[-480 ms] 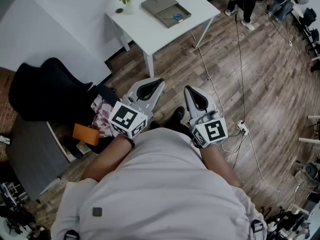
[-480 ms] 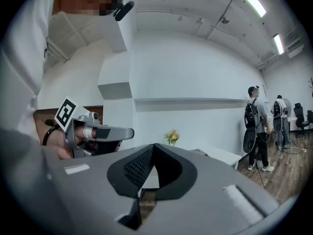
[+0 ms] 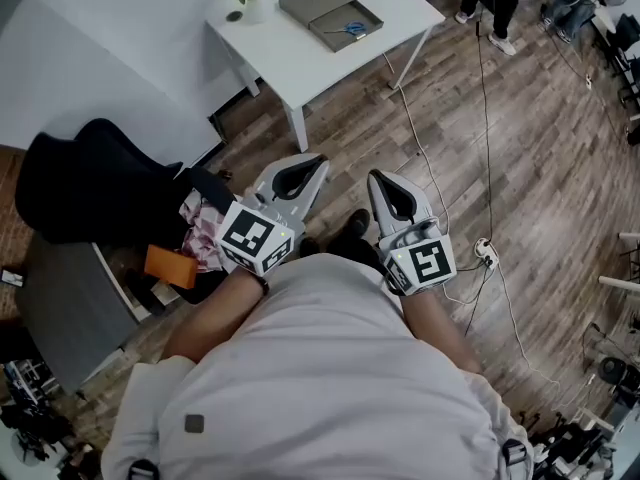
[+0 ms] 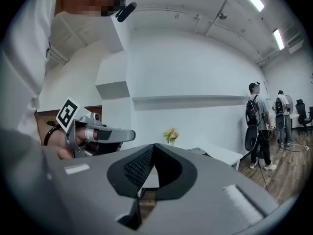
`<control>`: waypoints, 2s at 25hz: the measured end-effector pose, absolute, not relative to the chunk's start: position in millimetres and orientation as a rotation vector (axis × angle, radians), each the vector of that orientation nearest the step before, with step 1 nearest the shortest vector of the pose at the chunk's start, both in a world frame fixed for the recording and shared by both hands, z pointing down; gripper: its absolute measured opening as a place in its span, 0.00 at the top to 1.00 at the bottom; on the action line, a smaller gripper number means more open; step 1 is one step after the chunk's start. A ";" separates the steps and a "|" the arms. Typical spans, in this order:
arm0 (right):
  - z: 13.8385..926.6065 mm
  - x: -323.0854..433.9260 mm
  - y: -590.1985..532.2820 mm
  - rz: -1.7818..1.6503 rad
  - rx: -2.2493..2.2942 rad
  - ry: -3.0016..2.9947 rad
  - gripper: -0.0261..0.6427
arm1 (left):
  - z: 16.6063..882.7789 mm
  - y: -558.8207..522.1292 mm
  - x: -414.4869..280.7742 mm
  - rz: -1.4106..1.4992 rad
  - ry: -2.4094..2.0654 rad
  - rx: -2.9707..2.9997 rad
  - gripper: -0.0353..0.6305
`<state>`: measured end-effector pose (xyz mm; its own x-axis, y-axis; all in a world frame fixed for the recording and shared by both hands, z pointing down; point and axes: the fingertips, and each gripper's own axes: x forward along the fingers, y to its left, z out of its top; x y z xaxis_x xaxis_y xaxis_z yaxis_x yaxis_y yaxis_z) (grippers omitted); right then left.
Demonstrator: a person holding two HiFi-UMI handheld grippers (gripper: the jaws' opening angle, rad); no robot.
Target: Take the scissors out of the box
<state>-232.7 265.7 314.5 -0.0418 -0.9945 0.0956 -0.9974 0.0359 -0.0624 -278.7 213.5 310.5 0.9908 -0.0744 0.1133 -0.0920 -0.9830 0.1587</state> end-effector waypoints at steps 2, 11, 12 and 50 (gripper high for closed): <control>316.6 -221.6 263.6 0.175 2.154 -2.243 0.95 | 313.7 211.0 -266.7 0.172 -0.123 2.968 0.94; 322.3 -142.0 250.0 0.213 2.167 -2.266 0.95 | 322.4 194.1 -186.3 0.214 -0.105 2.965 0.94; 322.0 -131.0 248.0 0.215 2.165 -2.270 0.95 | 322.1 191.9 -175.4 0.215 -0.103 2.967 0.94; 331.5 13.6 99.5 0.274 2.086 -2.273 0.94 | 317.0 36.0 -7.5 0.138 -0.060 2.950 0.94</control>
